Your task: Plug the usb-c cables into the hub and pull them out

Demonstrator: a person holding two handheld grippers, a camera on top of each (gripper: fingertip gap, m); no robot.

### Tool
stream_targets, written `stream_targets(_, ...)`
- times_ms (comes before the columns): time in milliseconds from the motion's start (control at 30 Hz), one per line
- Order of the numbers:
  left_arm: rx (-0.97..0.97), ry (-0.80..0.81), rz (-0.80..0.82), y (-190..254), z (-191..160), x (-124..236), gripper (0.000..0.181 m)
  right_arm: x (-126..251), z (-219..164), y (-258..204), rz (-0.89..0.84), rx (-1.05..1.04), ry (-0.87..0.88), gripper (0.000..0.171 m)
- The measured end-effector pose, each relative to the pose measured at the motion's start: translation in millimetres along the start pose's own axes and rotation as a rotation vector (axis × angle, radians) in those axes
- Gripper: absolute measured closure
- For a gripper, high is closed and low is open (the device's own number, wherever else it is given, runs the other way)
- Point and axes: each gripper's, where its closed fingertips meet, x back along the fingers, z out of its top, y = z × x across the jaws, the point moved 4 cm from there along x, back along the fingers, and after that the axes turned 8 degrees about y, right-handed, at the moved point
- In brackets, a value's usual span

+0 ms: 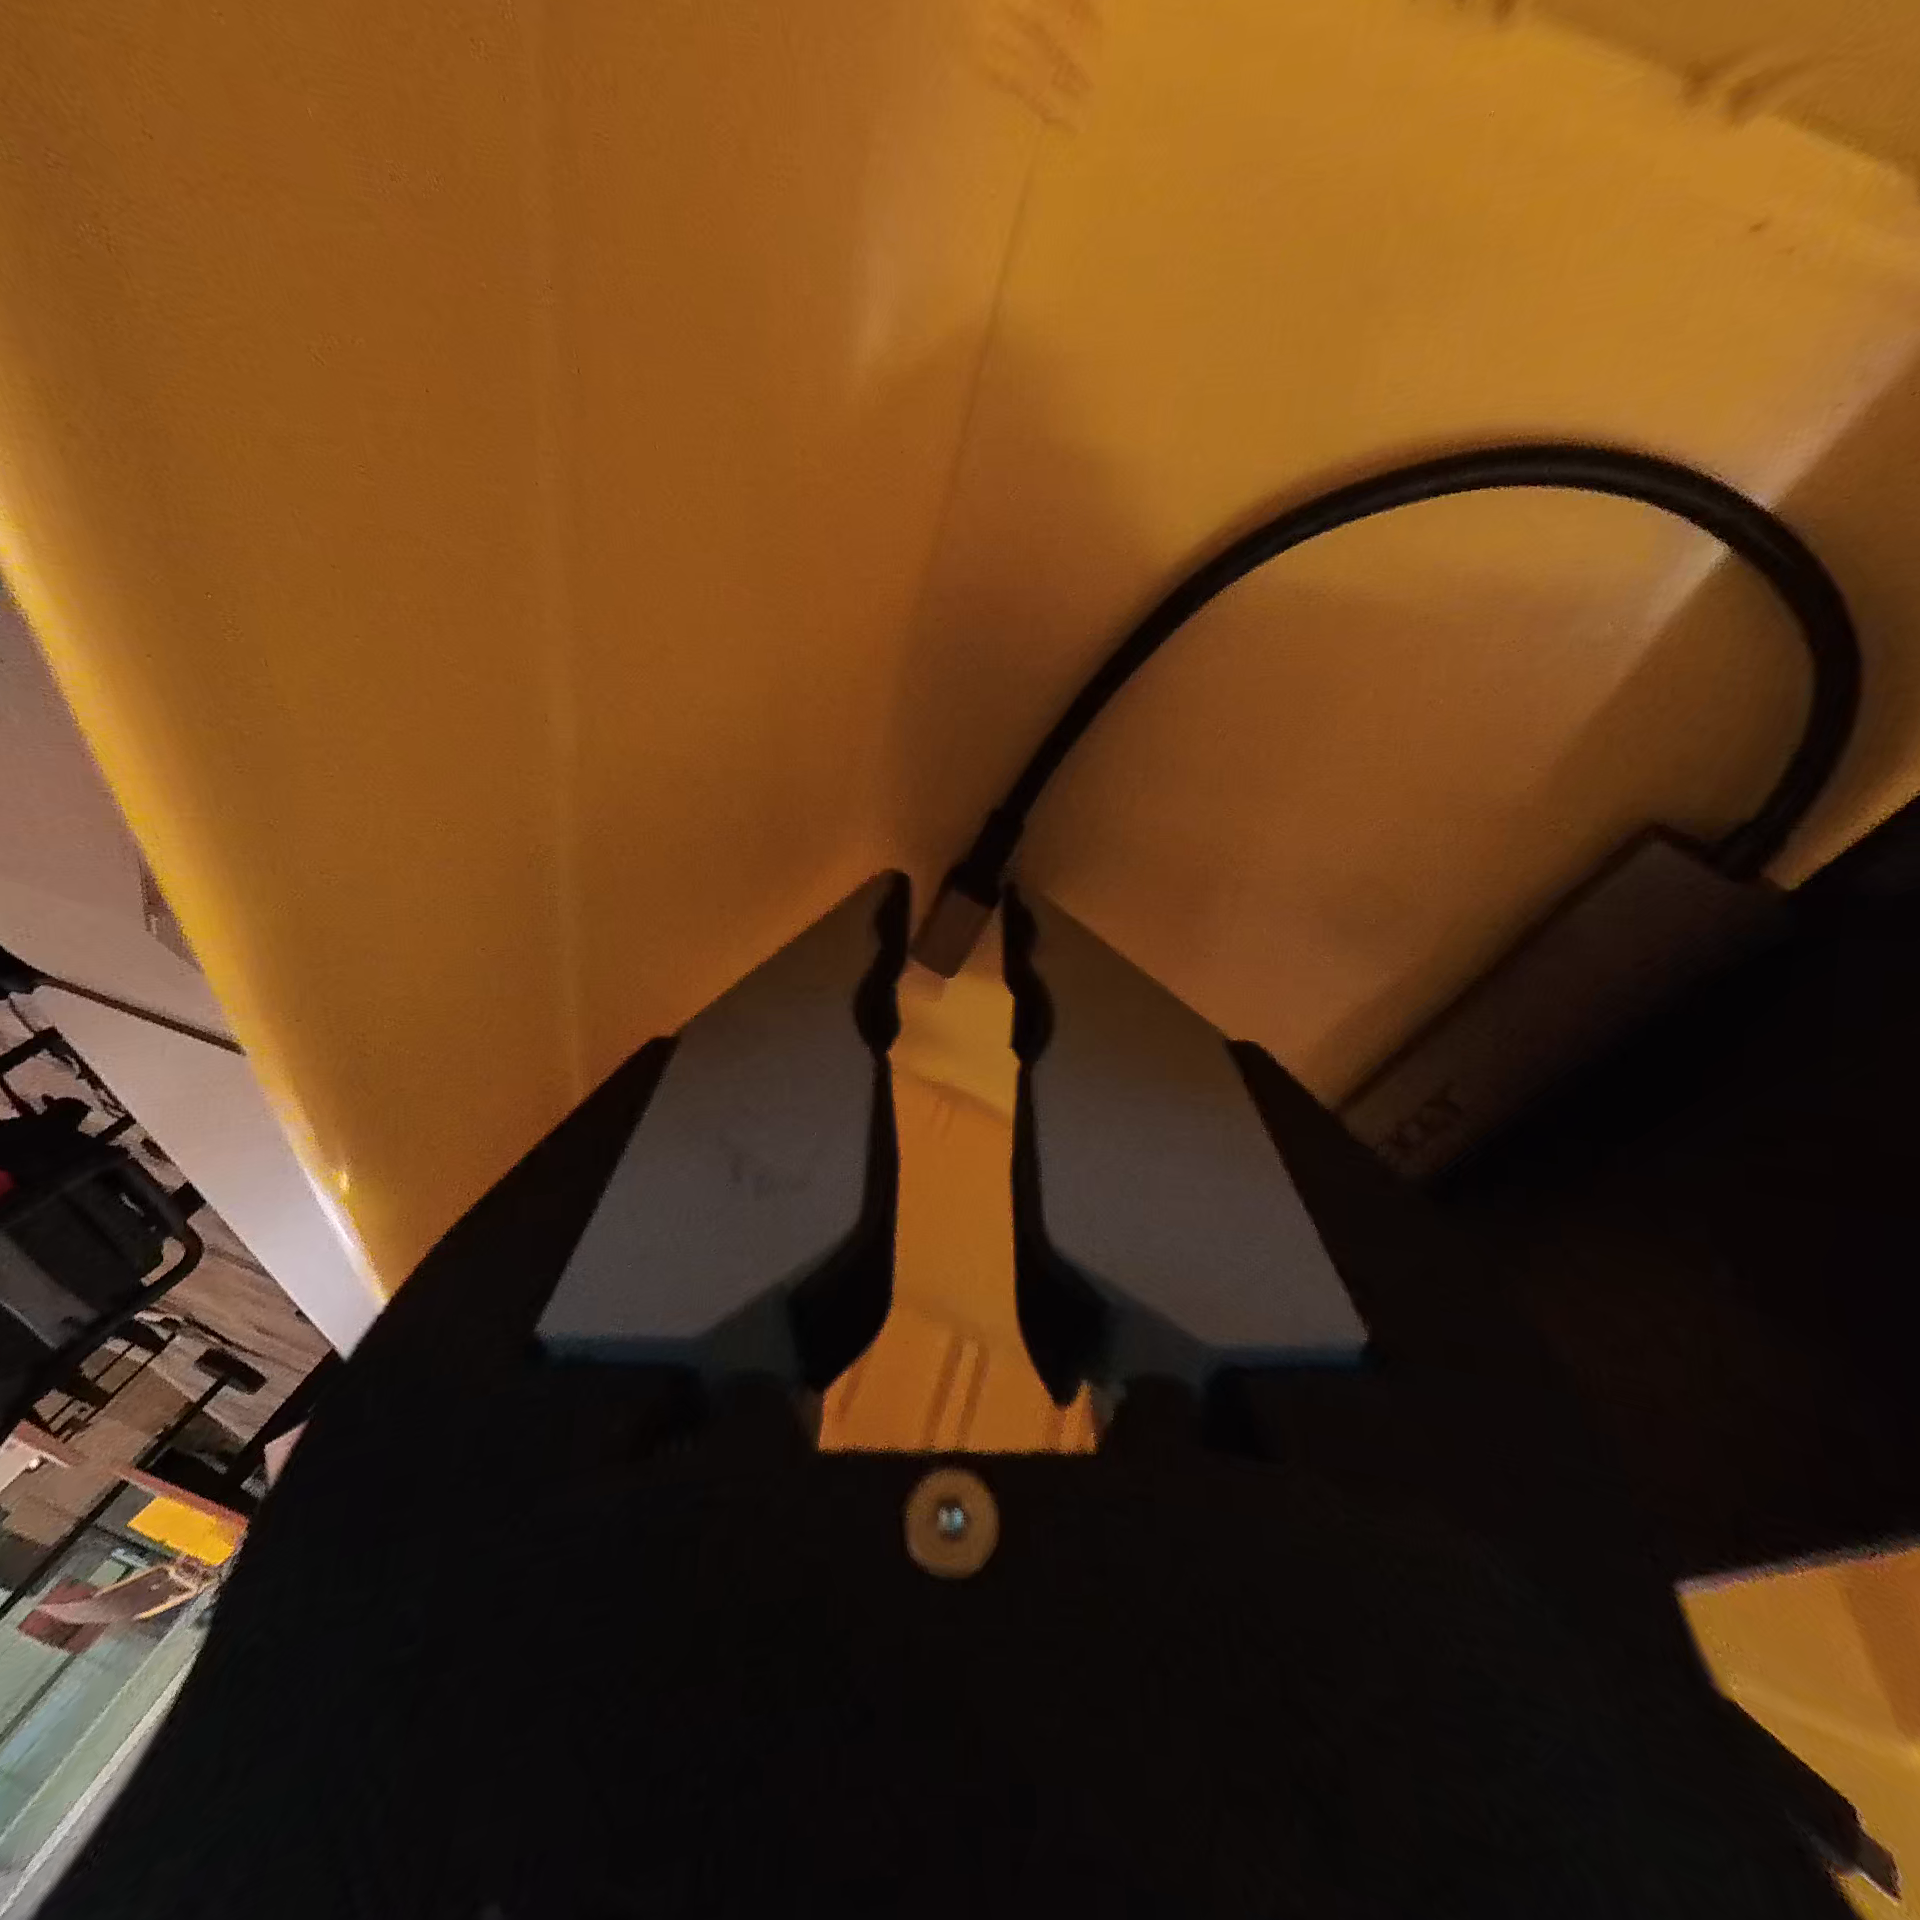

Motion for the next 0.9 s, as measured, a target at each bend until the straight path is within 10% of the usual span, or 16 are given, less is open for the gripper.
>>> stream_targets(367, -0.020, -0.033, -0.033, 7, -7, 3, 0.172, 1, 0, -2, 0.000, 0.012, 0.004, 0.164)
stream_targets(900, -0.124, 0.049, 1.174, 4, -24, 191, 0.173, 1, 2, -7, -0.016, 0.065, 0.008, 0.165)
